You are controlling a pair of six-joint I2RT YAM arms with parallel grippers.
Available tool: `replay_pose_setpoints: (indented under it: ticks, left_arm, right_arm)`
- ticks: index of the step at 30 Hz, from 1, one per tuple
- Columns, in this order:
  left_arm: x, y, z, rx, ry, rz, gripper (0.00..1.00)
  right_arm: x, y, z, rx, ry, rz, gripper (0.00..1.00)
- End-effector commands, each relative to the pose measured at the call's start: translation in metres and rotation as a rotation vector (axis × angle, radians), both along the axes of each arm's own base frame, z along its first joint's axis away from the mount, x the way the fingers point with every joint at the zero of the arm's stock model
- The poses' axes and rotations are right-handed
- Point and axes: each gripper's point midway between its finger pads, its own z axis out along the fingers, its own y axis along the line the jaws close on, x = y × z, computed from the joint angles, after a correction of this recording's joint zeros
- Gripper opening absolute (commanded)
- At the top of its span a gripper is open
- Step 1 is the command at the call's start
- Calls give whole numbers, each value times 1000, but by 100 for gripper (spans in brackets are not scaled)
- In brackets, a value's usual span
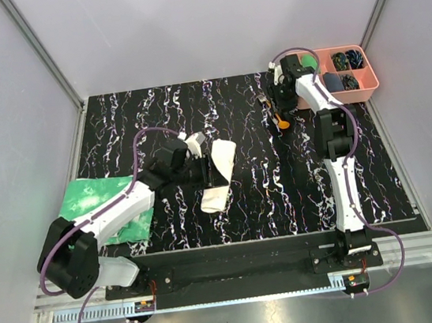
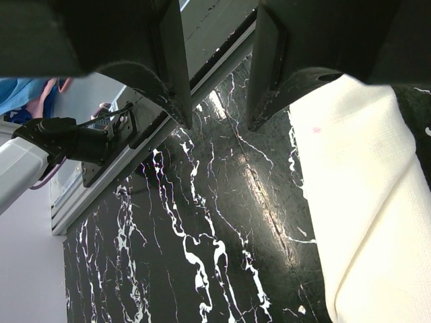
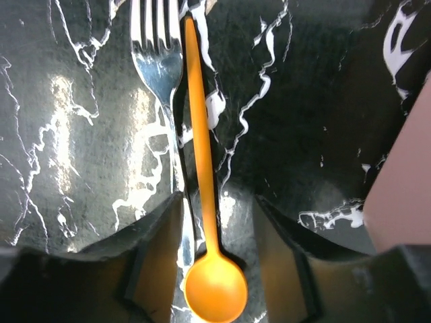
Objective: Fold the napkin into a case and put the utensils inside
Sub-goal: Pick up the spoon from the corner of the board, then pass from the right arm to the left
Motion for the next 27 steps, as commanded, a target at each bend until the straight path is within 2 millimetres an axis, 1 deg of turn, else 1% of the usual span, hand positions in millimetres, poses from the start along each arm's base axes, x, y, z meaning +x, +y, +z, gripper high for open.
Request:
replay_pose_setpoints:
  ticks: [1,2,3,5,6,8,9,10,11,12,13,14,15,16,17,18,19,20,21,22,23,24,25,26,27]
  left_arm:
    - [5,-10,38,-81,-99,-39,40]
    - [5,-10,39,-82,-100,-39,41]
    - [4,-10,39,-82,-97,-40,41]
    - [4,-10,39,-82,-95,-39,40]
    - [4,-10,39,-81,-93,-40,40]
    - [4,-10,41,-80,-95,-40,40]
    - [4,-11,43,-84,-98,-41,40]
    - [4,-10,45,-84,-105,-41,40]
    - [6,-10,46,-77,-111,-37,40]
    - [7,-9,49,-71,-119,-34,40]
    - [9,-9,52,-68,-129,-33,40]
    - [12,-9,60,-73,-149,-28,42]
    - [13,-9,65,-74,-169,-30,44]
    - [15,-9,70,-78,-186,-27,47]
    - [18,-9,76,-83,-207,-21,50]
    - [21,-11,81,-88,-226,-19,51]
    - [23,-11,84,-95,-234,-13,52]
    - [26,-12,85,-99,-239,2,54]
    - [29,-16,91,-129,-246,20,55]
    - [30,-19,93,-144,-246,26,56]
    - [34,-22,97,-169,-266,43,56]
    - [33,-28,98,-184,-253,49,60]
    - [34,-29,97,-186,-252,65,60]
    - [40,-32,103,-200,-271,89,61]
    - [40,-36,103,-211,-265,96,61]
  right_arm:
    - [0,8,-1,18,17,26,50]
    - [-2,6,-8,4,33,15,48]
    - [-2,4,-11,-1,39,9,40]
    - [-2,2,-16,-16,50,-6,31]
    - [-2,1,-16,-12,52,-11,25]
    - [2,4,-7,-2,38,-17,19]
    - [5,5,1,7,25,-27,10]
    - [10,5,11,13,1,-35,6]
    - [15,4,25,11,-32,-52,2]
    - [19,4,37,24,-51,-89,0]
    - [25,4,56,38,-89,-123,0]
    - [29,2,82,50,-134,-155,0]
    - [29,6,99,88,-152,-203,0]
    - [29,6,115,110,-172,-239,0]
    - [25,10,147,172,-202,-296,0]
    - [21,14,161,211,-209,-313,0]
    - [11,18,161,245,-173,-337,0]
    - [1,30,196,353,-194,-369,0]
    - [-17,40,173,381,-110,-380,0]
    - [-30,56,176,426,-94,-370,0]
    - [-38,74,234,571,-210,-359,0]
    - [-65,83,188,601,-110,-393,0]
    - [-78,100,200,678,-138,-388,0]
    - [-89,108,254,806,-272,-397,0]
    - [-110,112,223,804,-218,-439,0]
